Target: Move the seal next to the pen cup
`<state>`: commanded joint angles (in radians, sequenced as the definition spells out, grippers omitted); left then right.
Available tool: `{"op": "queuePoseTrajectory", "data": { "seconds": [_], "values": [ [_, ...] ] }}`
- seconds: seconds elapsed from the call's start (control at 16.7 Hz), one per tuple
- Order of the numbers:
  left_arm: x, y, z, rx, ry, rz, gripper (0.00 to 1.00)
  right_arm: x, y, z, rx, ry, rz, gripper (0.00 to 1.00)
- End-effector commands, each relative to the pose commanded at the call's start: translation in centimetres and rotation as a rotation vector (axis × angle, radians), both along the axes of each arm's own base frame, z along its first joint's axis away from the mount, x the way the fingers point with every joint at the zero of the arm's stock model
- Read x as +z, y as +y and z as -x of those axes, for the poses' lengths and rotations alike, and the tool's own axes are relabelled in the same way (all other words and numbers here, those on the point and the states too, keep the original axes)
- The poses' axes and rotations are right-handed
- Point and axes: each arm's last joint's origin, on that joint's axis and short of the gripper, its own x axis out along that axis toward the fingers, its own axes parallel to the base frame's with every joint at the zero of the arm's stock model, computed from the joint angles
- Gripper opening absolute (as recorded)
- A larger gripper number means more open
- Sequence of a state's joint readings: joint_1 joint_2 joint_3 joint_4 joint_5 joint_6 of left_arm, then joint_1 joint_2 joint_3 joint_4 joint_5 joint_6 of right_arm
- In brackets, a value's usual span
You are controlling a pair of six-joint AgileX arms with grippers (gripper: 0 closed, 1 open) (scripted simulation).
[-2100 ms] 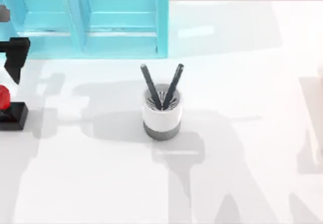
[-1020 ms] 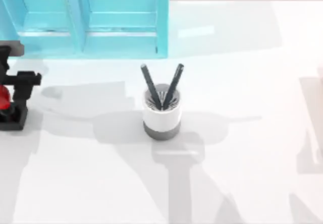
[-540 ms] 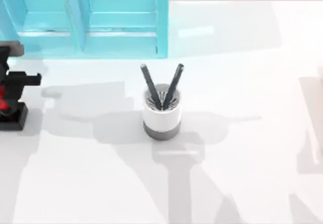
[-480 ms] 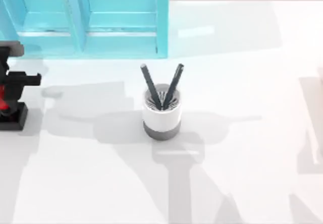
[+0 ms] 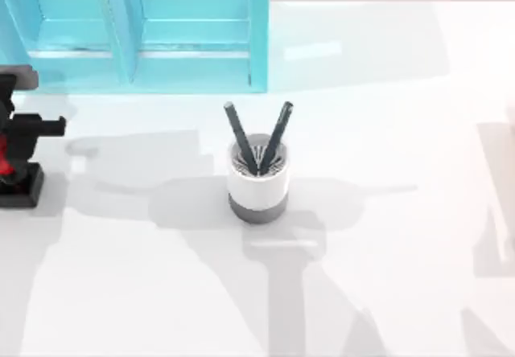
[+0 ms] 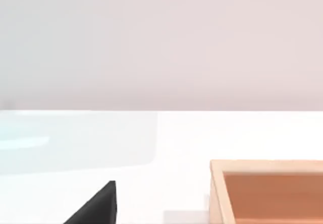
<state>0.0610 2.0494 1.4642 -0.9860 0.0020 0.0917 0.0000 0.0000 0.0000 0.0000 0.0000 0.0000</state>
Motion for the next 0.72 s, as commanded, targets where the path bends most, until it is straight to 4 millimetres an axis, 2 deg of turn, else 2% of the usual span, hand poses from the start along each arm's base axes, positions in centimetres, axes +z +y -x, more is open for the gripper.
{"op": "queuePoseTrajectory", "data": {
  "seconds": [0.12, 0.24, 0.48, 0.6, 0.72],
  "values": [
    [0.6, -1.0, -0.4, 0.001, 0.006, 0.000, 0.00, 0.0, 0.0, 0.0, 0.000, 0.000, 0.000, 1.00],
    [2.2, -2.9, -1.1, -0.002, 0.013, 0.000, 0.00, 0.0, 0.0, 0.0, 0.000, 0.000, 0.000, 1.00],
    [8.1, -8.5, -1.6, -0.004, 0.015, -0.002, 0.00, 0.0, 0.0, 0.0, 0.000, 0.000, 0.000, 1.00],
    [11.0, -11.1, -1.0, -0.002, 0.011, -0.002, 0.00, 0.0, 0.0, 0.0, 0.000, 0.000, 0.000, 1.00],
    [13.0, -13.0, -0.2, -0.001, 0.005, -0.001, 0.00, 0.0, 0.0, 0.0, 0.000, 0.000, 0.000, 1.00]
  ]
}}
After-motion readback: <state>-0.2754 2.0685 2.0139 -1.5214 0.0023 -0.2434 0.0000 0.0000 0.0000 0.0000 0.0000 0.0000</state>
